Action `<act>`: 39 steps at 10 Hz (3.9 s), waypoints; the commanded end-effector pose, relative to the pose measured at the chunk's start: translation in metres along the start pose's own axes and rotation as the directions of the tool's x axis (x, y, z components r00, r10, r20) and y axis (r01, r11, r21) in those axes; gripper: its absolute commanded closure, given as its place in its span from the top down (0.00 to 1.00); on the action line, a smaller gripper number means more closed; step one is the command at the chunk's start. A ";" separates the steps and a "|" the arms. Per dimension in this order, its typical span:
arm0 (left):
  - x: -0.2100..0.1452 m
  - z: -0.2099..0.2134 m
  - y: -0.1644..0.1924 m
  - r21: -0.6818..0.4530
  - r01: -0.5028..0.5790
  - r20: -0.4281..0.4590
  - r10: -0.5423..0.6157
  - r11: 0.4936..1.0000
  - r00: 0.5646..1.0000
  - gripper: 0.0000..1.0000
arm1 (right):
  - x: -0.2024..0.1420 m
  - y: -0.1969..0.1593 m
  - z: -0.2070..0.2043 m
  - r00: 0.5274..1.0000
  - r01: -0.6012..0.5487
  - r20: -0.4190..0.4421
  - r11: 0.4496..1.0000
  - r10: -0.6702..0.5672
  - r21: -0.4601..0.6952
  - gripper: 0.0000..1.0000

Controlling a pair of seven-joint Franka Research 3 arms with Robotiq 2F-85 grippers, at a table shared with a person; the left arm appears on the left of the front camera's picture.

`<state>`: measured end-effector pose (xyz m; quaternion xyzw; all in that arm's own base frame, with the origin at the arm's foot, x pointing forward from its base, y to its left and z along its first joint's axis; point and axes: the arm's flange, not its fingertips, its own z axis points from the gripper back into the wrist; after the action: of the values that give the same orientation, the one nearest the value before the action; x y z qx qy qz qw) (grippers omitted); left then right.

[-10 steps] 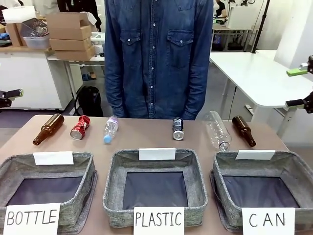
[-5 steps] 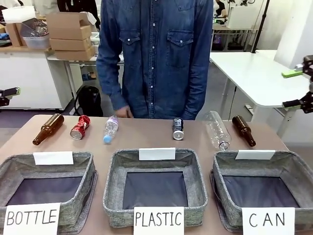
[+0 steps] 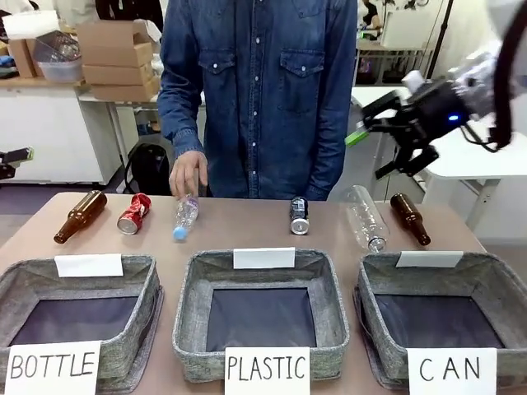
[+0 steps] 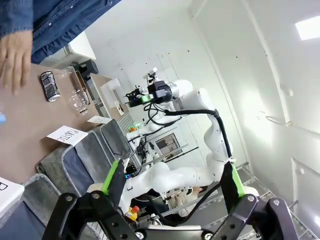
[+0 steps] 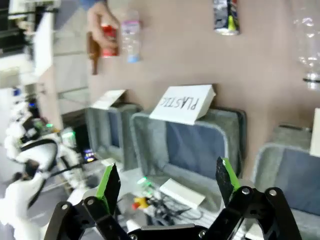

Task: Sort the can waste into the basket.
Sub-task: Pick up the can waste from the table and place it in the right Fabric basket.

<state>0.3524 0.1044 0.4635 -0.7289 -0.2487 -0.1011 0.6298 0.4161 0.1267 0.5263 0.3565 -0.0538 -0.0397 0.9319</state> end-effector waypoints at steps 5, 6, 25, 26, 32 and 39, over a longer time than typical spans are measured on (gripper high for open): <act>0.002 0.000 -0.003 -0.026 0.028 0.012 -0.028 0.999 1.000 1.00 | 0.007 0.002 -0.023 1.000 -0.017 -0.009 0.998 0.017 -0.061 1.00; 0.002 0.000 -0.003 -0.026 0.028 0.012 -0.028 0.999 1.000 1.00 | 0.007 0.006 -0.027 0.999 -0.033 0.023 0.993 0.036 -0.113 1.00; 0.002 0.000 -0.003 -0.026 0.028 0.012 -0.028 0.999 1.000 1.00 | -0.026 -0.088 0.063 0.971 0.032 0.237 0.999 -0.026 -0.025 1.00; 0.002 0.000 -0.003 -0.026 0.028 0.012 -0.028 0.999 1.000 1.00 | -0.035 -0.096 0.065 0.970 0.018 0.242 1.000 -0.018 0.003 1.00; 0.002 0.000 -0.003 -0.026 0.028 0.012 -0.028 0.999 1.000 1.00 | 0.060 0.014 -0.067 0.996 -0.020 0.086 0.979 0.038 -0.205 1.00; 0.002 0.000 -0.003 -0.026 0.028 0.012 -0.028 0.999 1.000 1.00 | 0.156 0.030 -0.241 0.996 0.055 0.090 0.802 -0.002 -0.595 1.00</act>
<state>0.3534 0.1057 0.4639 -0.7298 -0.2486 -0.1031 0.6285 0.5774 0.2732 0.3830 0.0700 -0.0736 -0.0791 0.9917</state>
